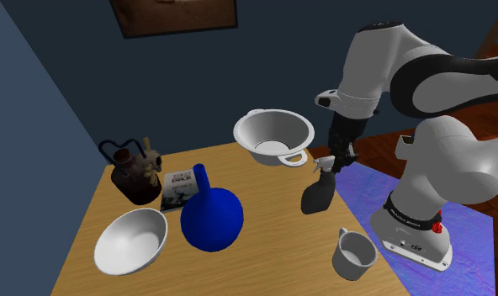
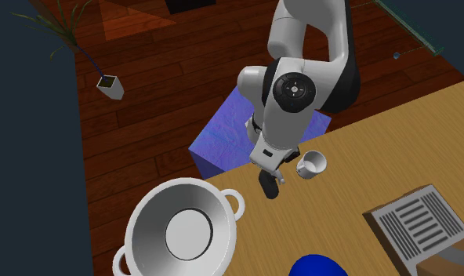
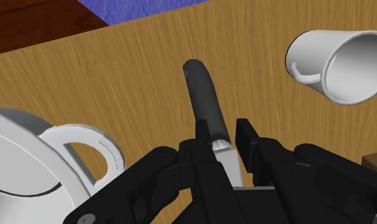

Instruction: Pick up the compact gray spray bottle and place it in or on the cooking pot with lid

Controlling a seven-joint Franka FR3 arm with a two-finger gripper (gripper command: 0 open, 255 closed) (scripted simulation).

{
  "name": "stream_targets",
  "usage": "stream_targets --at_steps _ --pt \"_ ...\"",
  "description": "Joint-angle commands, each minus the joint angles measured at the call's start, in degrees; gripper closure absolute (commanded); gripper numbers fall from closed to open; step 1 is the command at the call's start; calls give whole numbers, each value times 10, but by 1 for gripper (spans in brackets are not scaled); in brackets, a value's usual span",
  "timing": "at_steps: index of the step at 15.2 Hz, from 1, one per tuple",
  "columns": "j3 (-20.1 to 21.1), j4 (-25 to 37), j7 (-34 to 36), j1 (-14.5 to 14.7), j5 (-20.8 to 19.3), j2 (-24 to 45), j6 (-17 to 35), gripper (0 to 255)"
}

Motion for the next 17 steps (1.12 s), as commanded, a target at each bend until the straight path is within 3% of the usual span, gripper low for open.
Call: stream_targets --at_steps 1,5,17 --pt "0 0 0 0 0 0 0 255" --pt "0 0 0 0 0 0 0 255" --pt "-7 93 6 -4 -9 3 -90 255"
